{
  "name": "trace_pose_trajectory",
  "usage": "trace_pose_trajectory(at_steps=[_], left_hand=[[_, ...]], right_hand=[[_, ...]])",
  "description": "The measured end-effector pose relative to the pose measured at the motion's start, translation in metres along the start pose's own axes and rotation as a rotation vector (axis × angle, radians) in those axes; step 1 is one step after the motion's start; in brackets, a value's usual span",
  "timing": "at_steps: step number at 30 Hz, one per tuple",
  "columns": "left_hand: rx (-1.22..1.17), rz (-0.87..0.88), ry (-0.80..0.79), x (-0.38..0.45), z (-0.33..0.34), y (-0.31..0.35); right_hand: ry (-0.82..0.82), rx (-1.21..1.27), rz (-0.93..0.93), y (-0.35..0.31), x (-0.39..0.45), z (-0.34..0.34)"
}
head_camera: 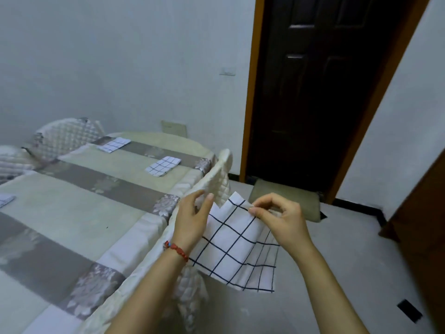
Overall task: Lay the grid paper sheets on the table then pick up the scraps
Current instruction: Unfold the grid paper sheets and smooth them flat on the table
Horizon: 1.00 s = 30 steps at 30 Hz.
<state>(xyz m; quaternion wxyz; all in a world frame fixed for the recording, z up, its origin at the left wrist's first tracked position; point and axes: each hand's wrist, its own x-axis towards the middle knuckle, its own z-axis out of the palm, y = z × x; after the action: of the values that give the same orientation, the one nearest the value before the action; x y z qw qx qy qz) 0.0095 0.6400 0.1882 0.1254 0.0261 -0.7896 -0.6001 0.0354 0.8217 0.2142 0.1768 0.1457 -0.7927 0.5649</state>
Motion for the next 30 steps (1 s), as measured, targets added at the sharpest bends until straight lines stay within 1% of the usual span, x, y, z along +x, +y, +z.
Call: trace_pose_trajectory(at_steps=[2,4,5,6,8,10,13,15,17,21,23,27,28,29,30], left_hand=[[-0.050,0.069,-0.115,-0.006,0.001,0.016],[-0.075,0.095,-0.234,-0.011,0.003,0.027],[-0.083,0.097,-0.257,-0.011,0.005,0.029],[-0.089,0.096,-0.247,-0.010,0.007,0.028],[-0.124,0.096,-0.165,-0.007,0.009,0.027],[-0.173,0.085,-0.073,-0.001,0.008,0.029],[-0.194,0.122,0.009,0.009,-0.001,0.037],[-0.176,0.123,0.069,0.017,-0.008,0.041],[-0.183,0.109,0.116,0.026,-0.014,0.044],[-0.137,0.089,0.195,0.043,-0.021,0.045],[-0.097,0.092,0.261,0.051,-0.021,0.044],[0.128,0.042,0.449,0.047,-0.008,0.050],[0.159,0.070,0.462,0.041,-0.003,0.052],[0.186,0.103,0.441,0.035,0.005,0.054],[0.190,0.113,0.384,0.029,0.012,0.054]], right_hand=[[-0.038,-0.020,-0.058,-0.002,0.009,0.000],[-0.065,-0.038,-0.102,-0.003,0.016,0.000],[-0.082,-0.044,-0.116,-0.003,0.018,0.000],[-0.097,-0.053,-0.127,-0.003,0.020,-0.001],[-0.118,-0.060,-0.110,0.000,0.023,-0.006],[-0.147,-0.045,-0.030,0.003,0.026,-0.014],[-0.240,-0.046,0.100,0.014,0.031,-0.033],[-0.294,-0.019,0.146,0.023,0.037,-0.045],[-0.316,0.028,0.180,0.031,0.043,-0.053],[-0.259,0.148,0.232,0.039,0.053,-0.053],[-0.210,0.164,0.238,0.042,0.059,-0.047],[-0.129,0.181,0.220,0.041,0.074,-0.033],[-0.119,0.172,0.203,0.041,0.077,-0.029],[-0.110,0.161,0.185,0.040,0.081,-0.024],[-0.104,0.154,0.167,0.039,0.084,-0.019]])
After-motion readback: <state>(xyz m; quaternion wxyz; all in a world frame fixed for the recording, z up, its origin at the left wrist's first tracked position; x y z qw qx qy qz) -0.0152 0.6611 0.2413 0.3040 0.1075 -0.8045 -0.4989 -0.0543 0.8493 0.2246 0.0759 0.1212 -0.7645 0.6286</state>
